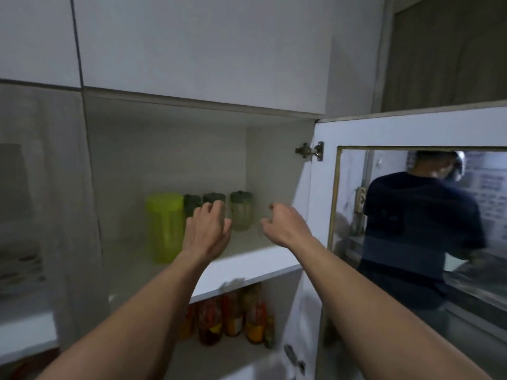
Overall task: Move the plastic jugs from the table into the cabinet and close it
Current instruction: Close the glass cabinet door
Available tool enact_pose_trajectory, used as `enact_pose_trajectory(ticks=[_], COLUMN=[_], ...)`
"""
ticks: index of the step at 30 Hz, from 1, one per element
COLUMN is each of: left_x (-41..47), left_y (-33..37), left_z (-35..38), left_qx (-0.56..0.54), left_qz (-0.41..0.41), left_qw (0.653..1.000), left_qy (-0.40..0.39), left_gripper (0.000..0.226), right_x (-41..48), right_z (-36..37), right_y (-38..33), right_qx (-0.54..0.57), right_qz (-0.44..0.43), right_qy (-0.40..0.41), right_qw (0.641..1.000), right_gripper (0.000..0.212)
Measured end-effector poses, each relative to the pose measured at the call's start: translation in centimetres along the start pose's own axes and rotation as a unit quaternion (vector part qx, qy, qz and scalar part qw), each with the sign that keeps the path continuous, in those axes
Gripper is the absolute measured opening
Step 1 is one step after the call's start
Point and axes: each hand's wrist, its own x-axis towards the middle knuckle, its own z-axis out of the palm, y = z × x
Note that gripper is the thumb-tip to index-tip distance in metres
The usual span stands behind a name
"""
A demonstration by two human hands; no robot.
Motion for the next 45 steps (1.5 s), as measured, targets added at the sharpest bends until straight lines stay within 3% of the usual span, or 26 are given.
enact_pose_trajectory(ticks=[8, 14, 20, 26, 34, 38, 45], left_x=[0.6, 2.3, 2.1, 4.5, 7.3, 7.8, 7.1], left_y=[13.4, 24.5, 37.9, 47.7, 53.9, 54.6, 54.3], left_z=[-1.9, -2.4, -2.5, -3.1, -2.1, -1.3, -2.0], left_qx=[-0.096, -0.155, -0.202, -0.218, -0.165, -0.148, -0.164], left_qz=[0.07, 0.129, 0.216, 0.226, 0.253, 0.252, 0.239], left_qw=[0.993, 0.979, 0.955, 0.949, 0.953, 0.953, 0.955], left_qy=[-0.022, -0.025, -0.028, -0.002, -0.032, -0.079, -0.064], left_gripper=[0.033, 0.031, 0.032, 0.037, 0.051, 0.053, 0.052], right_x=[-6.6, -10.8, -14.1, -15.7, -13.9, -13.5, -14.9], right_z=[-14.7, -25.1, -35.5, -43.2, -44.9, -45.1, -45.4], right_y=[5.1, 10.1, 16.1, 22.0, 27.4, 27.7, 26.3], right_qx=[-0.129, -0.242, -0.352, -0.395, -0.354, -0.313, -0.274], right_qz=[0.009, 0.015, 0.037, 0.093, 0.109, 0.084, 0.07], right_qy=[0.085, 0.17, 0.216, 0.212, 0.167, 0.179, 0.18], right_qw=[0.988, 0.955, 0.91, 0.889, 0.914, 0.929, 0.942], right_gripper=[0.05, 0.046, 0.046, 0.044, 0.057, 0.055, 0.063])
